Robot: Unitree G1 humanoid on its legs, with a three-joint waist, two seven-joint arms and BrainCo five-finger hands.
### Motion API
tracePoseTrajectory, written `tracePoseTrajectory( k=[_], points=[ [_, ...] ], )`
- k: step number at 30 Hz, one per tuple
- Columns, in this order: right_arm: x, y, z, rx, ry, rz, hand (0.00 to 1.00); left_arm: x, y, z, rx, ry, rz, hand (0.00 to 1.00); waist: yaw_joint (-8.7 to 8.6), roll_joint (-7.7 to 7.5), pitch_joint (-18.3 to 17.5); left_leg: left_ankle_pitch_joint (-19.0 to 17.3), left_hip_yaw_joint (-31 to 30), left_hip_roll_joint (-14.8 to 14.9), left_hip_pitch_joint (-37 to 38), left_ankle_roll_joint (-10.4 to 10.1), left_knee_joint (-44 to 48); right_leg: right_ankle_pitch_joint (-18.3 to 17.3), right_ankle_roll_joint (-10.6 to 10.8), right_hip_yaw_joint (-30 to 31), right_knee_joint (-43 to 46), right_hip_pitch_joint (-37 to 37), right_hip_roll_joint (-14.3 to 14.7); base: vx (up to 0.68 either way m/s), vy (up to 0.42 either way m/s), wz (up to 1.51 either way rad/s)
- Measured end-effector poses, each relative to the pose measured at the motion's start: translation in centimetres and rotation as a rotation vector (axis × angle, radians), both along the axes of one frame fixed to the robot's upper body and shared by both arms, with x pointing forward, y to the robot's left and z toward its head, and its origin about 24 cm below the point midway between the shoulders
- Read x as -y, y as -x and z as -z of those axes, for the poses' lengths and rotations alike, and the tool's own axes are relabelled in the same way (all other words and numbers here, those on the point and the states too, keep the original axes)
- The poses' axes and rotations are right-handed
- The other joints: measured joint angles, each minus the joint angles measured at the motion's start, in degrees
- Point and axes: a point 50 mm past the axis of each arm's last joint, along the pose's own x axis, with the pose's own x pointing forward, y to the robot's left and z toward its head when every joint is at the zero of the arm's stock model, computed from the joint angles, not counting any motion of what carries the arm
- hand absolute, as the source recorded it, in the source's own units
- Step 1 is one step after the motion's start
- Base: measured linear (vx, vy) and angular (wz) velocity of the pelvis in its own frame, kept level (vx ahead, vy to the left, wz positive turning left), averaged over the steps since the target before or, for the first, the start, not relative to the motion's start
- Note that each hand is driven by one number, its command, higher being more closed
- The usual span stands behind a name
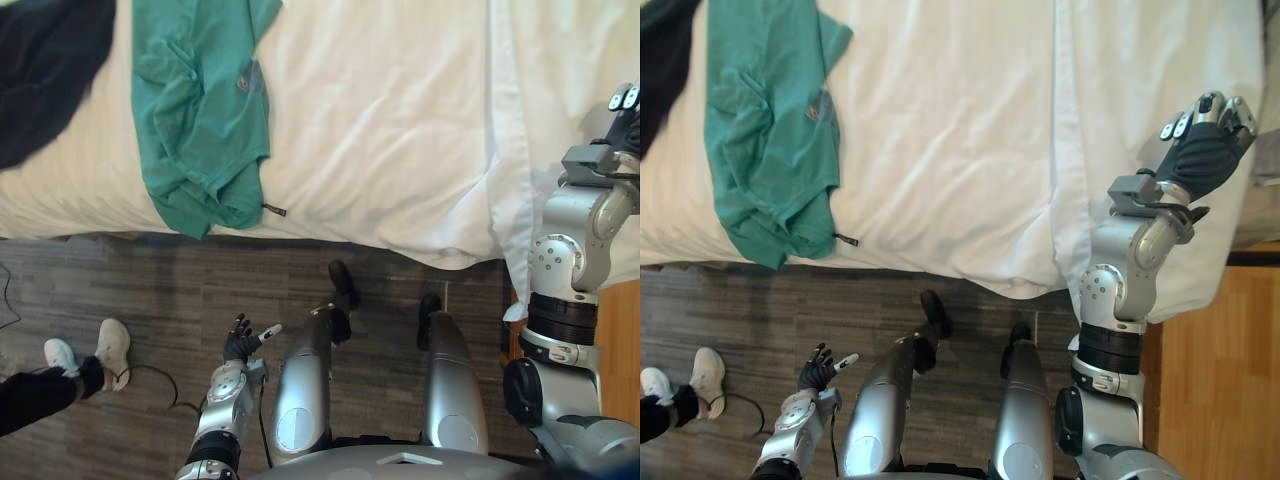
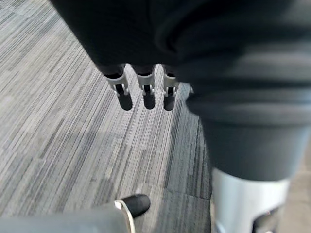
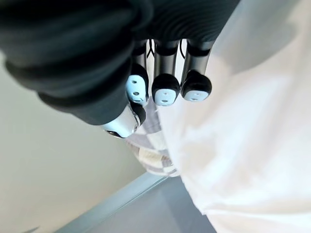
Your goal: Tidy the bed and pick cloth on bed and put in laundry
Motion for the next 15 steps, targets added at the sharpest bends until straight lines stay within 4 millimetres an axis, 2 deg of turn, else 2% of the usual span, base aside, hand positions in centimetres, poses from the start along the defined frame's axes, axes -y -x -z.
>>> tracePoseTrajectory(
  k=[4,7,10,14,15],
  points=[
    [1.1,-0.9,0.8,-0.008,-0.058,0.024,1.0,0.1,0.1,0.1,0.004,0.021,-0.013,0.0,0.2,0.5,2.75,-0.6,0.86,0.0,-1.39,0.37,1.86,-0.69,-0.08,1.37,2.54,-2.4,-0.42,0.0,-0.011,-0.03],
    [1.1,-1.6,0.8,0.007,-0.036,0.005,1.0,0.4,0.2,0.3,-0.002,0.034,-0.012,0.0,0.02,0.46,2.73,-0.7,1.08,0.0,-2.36,0.48,2.77,-1.29,-0.16,1.81,3.81,-3.86,-0.7,-0.02,-0.04,0.0],
    [1.2,-2.6,2.0,-0.014,-0.024,-0.042,1.0,0.8,0.3,0.5,-0.001,0.057,-0.009,0.0,-0.2,-0.19,2.38,-0.86,1.12,0.4,-2.29,0.54,4.09,-1.34,-0.17,1.99,4.2,-3.76,-0.49,-0.03,-0.029,-0.06],
    [0.5,-3.6,6.4,-0.125,-0.086,-0.12,1.0,-0.3,1.0,1.3,-0.029,0.109,-0.133,0.0,-0.48,-4.21,-0.1,-1.2,1.39,1.5,-2.29,0.89,6.04,-1.22,-0.17,2.55,4.29,-3.43,0.35,-0.01,-0.018,-0.1],
    [0.5,-3.1,8.6,-0.173,-0.112,-0.134,1.0,-0.6,1.0,1.3,-0.031,0.116,-0.162,0.0,-0.52,-5.53,-1.13,-1.25,1.23,1.61,-2.28,0.92,6.33,-1.19,-0.13,2.5,4.23,-3.1,0.51,0.0,0.0,0.0]
  ],
)
